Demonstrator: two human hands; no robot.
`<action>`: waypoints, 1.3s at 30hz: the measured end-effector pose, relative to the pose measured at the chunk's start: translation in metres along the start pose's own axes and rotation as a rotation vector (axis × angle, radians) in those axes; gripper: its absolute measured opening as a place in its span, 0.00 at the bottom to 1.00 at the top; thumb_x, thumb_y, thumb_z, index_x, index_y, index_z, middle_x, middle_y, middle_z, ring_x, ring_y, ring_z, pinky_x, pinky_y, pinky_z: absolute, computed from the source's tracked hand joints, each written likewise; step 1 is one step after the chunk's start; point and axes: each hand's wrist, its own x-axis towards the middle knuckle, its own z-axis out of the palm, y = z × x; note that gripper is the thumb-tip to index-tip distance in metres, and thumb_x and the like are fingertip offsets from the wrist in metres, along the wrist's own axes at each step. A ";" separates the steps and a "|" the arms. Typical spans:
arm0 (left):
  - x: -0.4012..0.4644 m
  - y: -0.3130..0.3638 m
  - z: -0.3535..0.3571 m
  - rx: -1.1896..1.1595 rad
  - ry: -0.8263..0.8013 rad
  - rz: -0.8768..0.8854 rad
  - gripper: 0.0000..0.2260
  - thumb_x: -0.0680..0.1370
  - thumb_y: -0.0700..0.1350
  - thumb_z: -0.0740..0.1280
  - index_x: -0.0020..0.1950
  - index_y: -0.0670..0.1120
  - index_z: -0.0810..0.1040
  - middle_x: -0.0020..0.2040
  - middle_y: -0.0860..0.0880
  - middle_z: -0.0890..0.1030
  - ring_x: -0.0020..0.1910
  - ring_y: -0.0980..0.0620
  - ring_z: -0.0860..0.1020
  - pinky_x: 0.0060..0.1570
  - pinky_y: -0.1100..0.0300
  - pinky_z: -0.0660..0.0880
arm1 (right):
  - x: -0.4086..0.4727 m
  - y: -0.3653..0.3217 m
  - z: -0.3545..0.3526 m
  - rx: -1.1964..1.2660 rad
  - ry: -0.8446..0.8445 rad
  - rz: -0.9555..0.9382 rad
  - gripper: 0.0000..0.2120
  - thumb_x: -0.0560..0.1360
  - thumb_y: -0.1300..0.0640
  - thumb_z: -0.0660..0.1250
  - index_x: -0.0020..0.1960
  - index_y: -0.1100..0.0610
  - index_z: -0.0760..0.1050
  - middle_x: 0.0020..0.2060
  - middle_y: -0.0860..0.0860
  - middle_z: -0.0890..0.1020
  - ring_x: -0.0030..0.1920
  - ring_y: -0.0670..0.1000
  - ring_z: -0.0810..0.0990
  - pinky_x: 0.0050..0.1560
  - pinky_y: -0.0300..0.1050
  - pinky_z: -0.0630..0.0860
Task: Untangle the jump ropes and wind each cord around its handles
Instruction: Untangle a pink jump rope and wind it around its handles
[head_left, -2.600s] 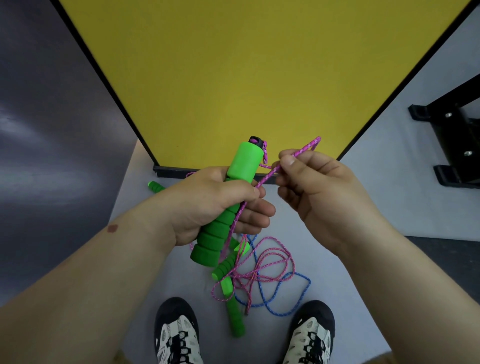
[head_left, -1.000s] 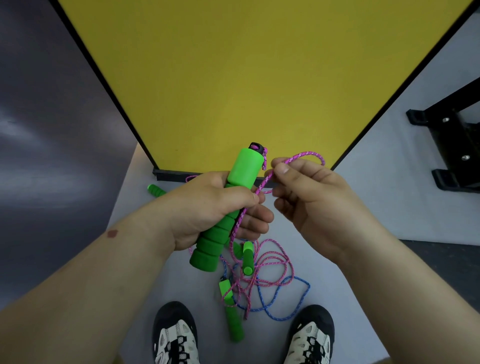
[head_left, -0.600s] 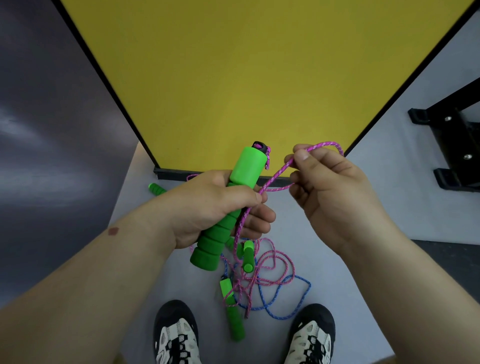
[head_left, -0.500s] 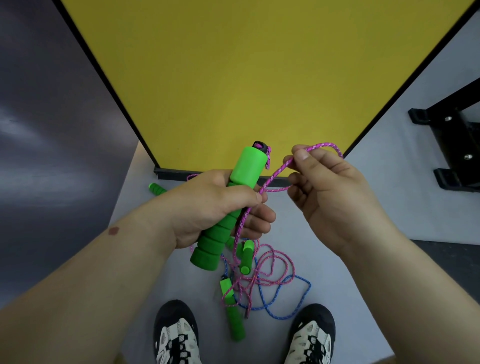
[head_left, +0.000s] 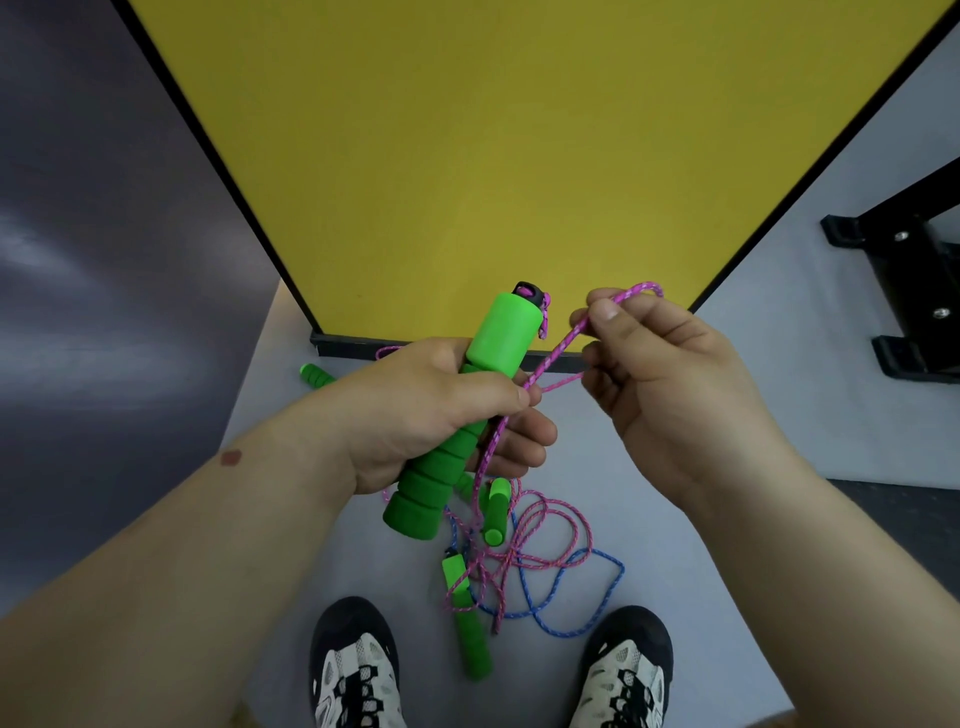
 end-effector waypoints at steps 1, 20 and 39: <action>0.000 0.000 0.000 0.000 -0.001 0.000 0.03 0.80 0.36 0.64 0.53 0.38 0.75 0.41 0.40 0.85 0.36 0.47 0.83 0.45 0.50 0.82 | 0.000 -0.001 0.000 0.007 0.015 -0.005 0.03 0.78 0.60 0.68 0.47 0.57 0.81 0.43 0.50 0.83 0.35 0.47 0.76 0.40 0.40 0.75; 0.000 -0.001 -0.001 0.029 -0.015 0.019 0.03 0.80 0.36 0.64 0.53 0.38 0.75 0.41 0.41 0.85 0.37 0.47 0.83 0.47 0.48 0.82 | 0.001 -0.002 -0.001 0.010 0.014 -0.015 0.03 0.78 0.60 0.69 0.47 0.56 0.81 0.42 0.50 0.83 0.35 0.47 0.76 0.39 0.39 0.75; 0.000 -0.002 -0.002 0.052 -0.032 0.031 0.02 0.80 0.36 0.65 0.53 0.39 0.75 0.42 0.41 0.85 0.38 0.46 0.83 0.44 0.51 0.82 | 0.000 -0.002 0.000 -0.008 0.003 -0.020 0.03 0.78 0.62 0.69 0.47 0.57 0.81 0.43 0.52 0.83 0.36 0.48 0.76 0.40 0.40 0.74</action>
